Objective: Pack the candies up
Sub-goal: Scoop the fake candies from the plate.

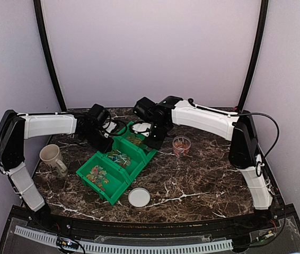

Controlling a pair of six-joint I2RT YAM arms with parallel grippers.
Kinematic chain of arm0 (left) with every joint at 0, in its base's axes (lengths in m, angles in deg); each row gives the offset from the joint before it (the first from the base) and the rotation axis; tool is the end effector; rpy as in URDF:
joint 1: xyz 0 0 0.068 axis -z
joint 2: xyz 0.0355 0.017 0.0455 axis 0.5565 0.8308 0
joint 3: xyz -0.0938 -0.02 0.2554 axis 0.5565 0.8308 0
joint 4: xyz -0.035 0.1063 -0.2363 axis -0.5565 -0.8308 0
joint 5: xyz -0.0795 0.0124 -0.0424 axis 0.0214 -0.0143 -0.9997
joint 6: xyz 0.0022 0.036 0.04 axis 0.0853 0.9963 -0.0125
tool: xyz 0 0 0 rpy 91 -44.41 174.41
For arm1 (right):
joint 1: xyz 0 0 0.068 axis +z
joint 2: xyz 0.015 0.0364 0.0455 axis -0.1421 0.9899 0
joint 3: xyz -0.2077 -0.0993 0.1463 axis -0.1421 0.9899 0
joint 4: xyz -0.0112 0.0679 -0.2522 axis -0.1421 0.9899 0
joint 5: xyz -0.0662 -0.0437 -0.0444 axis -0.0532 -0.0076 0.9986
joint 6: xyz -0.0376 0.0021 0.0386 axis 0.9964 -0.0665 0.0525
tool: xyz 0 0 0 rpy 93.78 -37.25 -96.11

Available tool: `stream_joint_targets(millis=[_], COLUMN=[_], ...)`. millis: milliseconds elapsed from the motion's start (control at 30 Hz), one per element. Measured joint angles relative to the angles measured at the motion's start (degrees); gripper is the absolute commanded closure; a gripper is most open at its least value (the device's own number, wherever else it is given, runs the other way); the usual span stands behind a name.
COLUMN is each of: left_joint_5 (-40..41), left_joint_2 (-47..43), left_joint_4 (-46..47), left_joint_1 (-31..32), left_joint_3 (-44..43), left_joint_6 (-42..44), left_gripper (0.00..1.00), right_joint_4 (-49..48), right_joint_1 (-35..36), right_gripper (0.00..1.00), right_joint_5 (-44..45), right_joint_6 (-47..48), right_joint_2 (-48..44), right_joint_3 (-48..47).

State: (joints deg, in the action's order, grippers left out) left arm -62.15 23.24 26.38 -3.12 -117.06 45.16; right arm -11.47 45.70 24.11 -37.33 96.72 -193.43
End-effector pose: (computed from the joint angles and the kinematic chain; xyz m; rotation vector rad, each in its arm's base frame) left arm 0.3081 -0.1837 0.2090 0.7148 2.5039 -0.2139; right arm 0.2896 0.3842 0.2412 -1.4882 2.2785 -0.1015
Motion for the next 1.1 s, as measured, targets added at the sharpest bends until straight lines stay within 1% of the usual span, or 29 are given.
stream_joint_targets(millis=[100, 333, 433, 667, 833, 1100], left_joint_5=[0.55, 2.69, 3.52, 4.33, 3.93, 2.64], left_joint_2=[-0.31, -1.53, -2.01, -2.01, -2.01, -2.01], left_joint_4=[0.7, 1.64, 1.42, 1.31, 1.33, 1.36], left_joint_1=[0.09, -0.17, -0.17, -0.15, 0.0, 1.25], left_joint_3=[0.5, 1.81, 1.95, 1.95, 1.95, 1.95], left_joint_6=[0.22, -0.26, -0.24, -0.15, 0.28, 1.66], left_gripper=[1.0, 1.0, 1.0, 1.0, 1.0, 1.0], right_joint_4=[-1.16, -10.08, -12.15, -10.12, -9.44, -4.09], right_joint_1=[-0.68, -2.32, -2.78, -2.62, -2.49, -2.05], right_gripper=[1.0, 1.0, 1.0, 1.0, 1.0, 1.0], right_joint_5=[-1.25, -5.44, -6.56, -5.03, -4.9, -4.9], right_joint_6=[0.31, 2.21, 4.02, 7.76, 8.81, 8.76], right_joint_2=[0.0, -2.38, -2.8, -2.03, -3.39, -5.46], right_joint_3=[0.5, 7.56, 8.81, 6.69, 8.28, 9.05])
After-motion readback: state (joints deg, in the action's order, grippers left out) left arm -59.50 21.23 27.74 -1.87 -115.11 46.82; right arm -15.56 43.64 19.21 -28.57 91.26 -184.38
